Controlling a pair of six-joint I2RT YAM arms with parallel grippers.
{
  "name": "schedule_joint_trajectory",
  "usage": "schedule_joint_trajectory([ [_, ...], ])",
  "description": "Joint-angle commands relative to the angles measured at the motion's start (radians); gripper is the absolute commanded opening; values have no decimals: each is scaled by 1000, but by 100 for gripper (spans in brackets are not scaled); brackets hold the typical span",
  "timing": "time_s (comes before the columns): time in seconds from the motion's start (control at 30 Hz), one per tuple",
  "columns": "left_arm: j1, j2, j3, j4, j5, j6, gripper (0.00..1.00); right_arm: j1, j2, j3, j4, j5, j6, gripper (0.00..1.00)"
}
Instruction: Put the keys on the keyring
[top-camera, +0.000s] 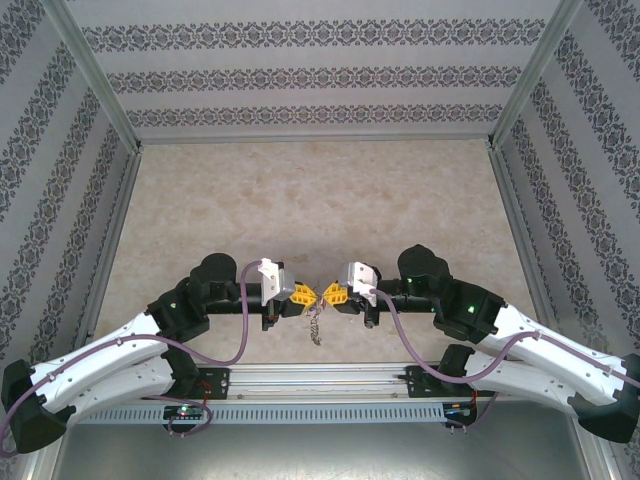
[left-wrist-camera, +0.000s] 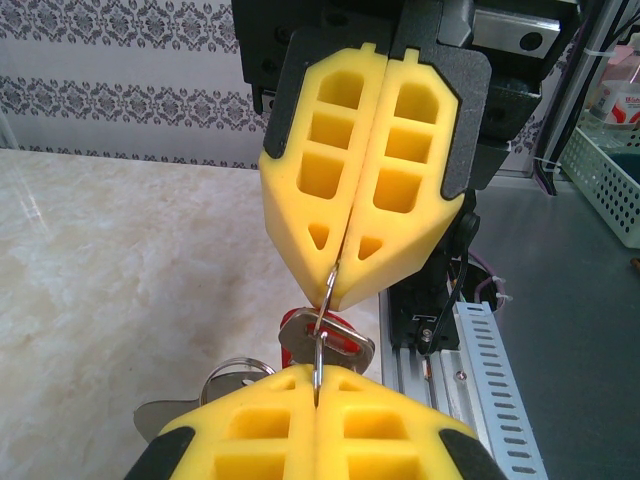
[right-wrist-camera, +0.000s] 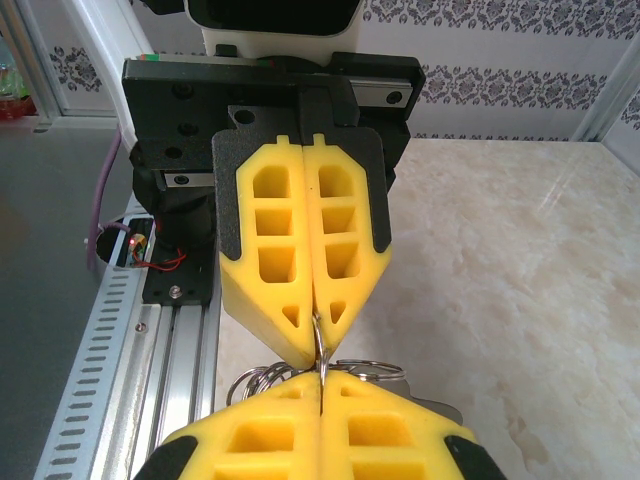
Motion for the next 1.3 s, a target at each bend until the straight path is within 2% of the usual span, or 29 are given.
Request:
schedule_joint_trajectory([
  [0.0,-7,-14,12,36,12,1,0,3,-19,-1,13,-42,9,0],
  [0.37,-7,-15,13,35,11,3,0,-6,-12,-5,25,-58,15,0],
  [1.03,-7,-14,10,34,15,3,0,-11,-20,-15,33,10,17,0],
  [1.27,-9,-15,8,38,13,2,0,-11,-10,-14,30,-6,17,0],
])
